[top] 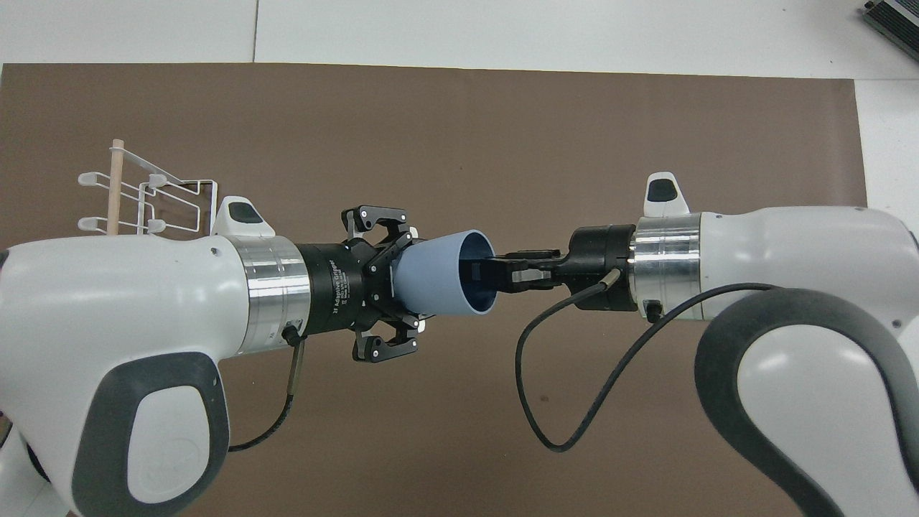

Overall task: Hang cup on cup holder
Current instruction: 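Grasp the cup base with the left gripper and open the right gripper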

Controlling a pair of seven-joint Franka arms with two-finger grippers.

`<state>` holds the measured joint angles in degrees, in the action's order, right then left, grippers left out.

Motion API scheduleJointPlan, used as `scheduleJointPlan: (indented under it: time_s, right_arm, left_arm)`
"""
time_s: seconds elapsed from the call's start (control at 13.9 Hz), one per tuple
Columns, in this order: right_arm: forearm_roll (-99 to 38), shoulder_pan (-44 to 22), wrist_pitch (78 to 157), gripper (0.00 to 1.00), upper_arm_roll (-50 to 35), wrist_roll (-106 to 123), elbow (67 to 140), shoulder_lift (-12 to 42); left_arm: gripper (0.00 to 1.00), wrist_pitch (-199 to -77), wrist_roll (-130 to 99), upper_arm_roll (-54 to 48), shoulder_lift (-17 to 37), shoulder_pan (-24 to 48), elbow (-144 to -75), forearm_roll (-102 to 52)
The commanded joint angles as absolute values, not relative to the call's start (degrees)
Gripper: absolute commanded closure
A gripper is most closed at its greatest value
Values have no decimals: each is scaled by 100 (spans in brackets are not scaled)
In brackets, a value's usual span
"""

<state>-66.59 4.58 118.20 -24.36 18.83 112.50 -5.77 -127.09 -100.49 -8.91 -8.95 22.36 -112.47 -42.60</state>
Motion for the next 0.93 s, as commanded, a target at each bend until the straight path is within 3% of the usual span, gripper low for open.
scheduleJointPlan:
  time_s: [0.0, 0.07, 0.14, 0.22, 0.57, 0.86]
  right_arm:
    - [-6812, 510, 11856, 97, -2435, 2030, 11356, -694]
    - [-6803, 510, 11865, 78, -2426, 2030, 11355, -694]
    - [-6785, 518, 11865, 48, -2417, 2013, 11355, -694]
    - [-6724, 536, 11874, 0, -2417, 1987, 11347, -686]
    - [-6496, 545, 12672, 0, -2417, 1986, 11294, -554]
    - [-4506, 589, 12850, 0, -2251, 1925, 10838, -194]
  left_arm:
    - [100, -12762, -10081, -861, -1063, 2329, -11443, -4131]
    - [100, -12718, -10090, -853, -1072, 2320, -11443, -4131]
    - [100, -12683, -10090, -853, -1072, 2294, -11443, -4122]
    - [100, -12674, -10081, -853, -1072, 2285, -11435, -4122]
    - [100, -12630, -10090, -835, -1072, 2259, -11461, -4105]
    - [100, -12279, -10134, -835, -1072, 2014, -11434, -3026]
